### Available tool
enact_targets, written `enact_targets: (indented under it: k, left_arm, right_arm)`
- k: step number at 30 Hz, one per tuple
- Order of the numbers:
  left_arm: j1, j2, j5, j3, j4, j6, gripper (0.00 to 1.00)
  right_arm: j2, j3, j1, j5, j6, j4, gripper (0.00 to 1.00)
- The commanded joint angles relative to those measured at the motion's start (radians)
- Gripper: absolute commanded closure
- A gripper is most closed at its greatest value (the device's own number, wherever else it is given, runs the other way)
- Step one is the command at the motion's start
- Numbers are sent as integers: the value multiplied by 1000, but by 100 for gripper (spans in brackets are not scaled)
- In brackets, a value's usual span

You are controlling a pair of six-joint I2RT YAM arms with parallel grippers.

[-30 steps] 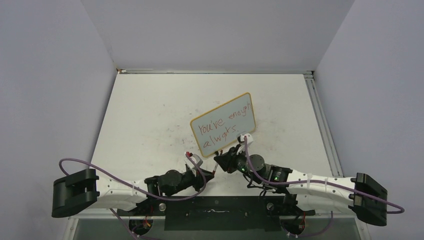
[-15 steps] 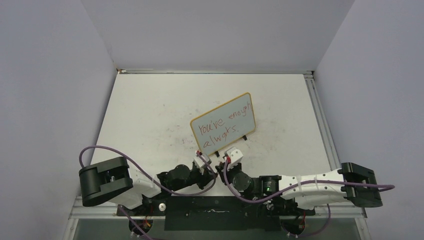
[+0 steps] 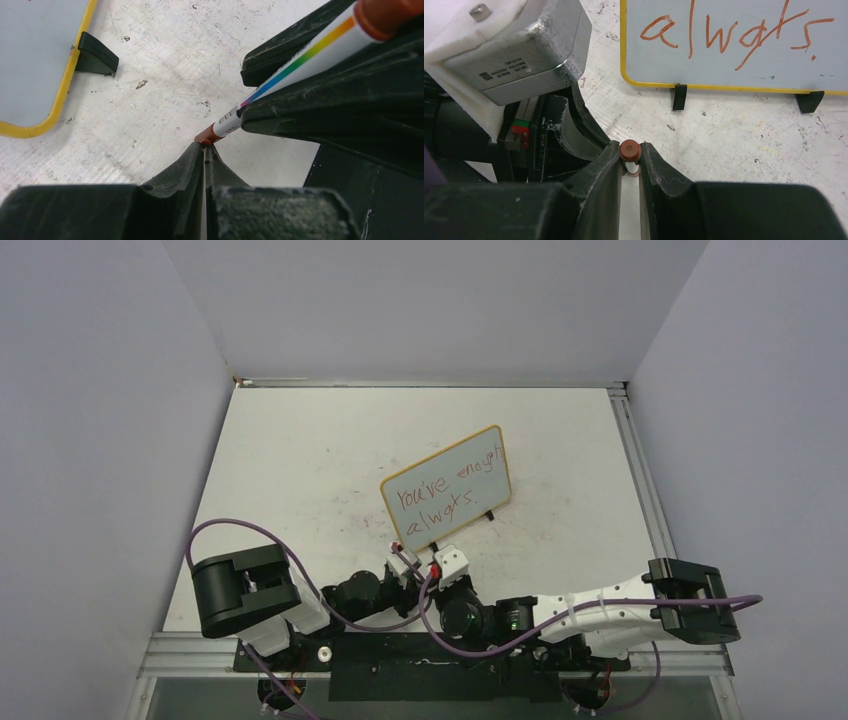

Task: Write a sentence on the whiteboard
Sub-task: Close the whiteboard marker at the center of the board, then place the whiteboard marker at the center of the board.

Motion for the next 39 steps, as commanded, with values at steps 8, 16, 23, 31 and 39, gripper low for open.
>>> enact_targets:
  k: [8, 16, 23, 31, 39]
  left_arm:
    - [20, -64, -39, 6, 132, -28, 100]
    - [32, -83, -28, 0, 106, -35, 100]
    - [61, -132, -16, -7, 30, -75, 91]
    - [86, -404, -103, 12, -425, -137, 51]
    - [197, -617, -117, 104, -828, -260, 43]
  right_arm:
    - [103, 4, 24, -137, 145, -185, 95]
    - [136, -19, 24, -140, 218, -233, 95]
    - [123, 68, 6, -29, 287, -386, 95]
    - [-28, 129, -222, -60, 371, -538, 80]
    - [-207, 2, -536, -258, 350, -478, 38]
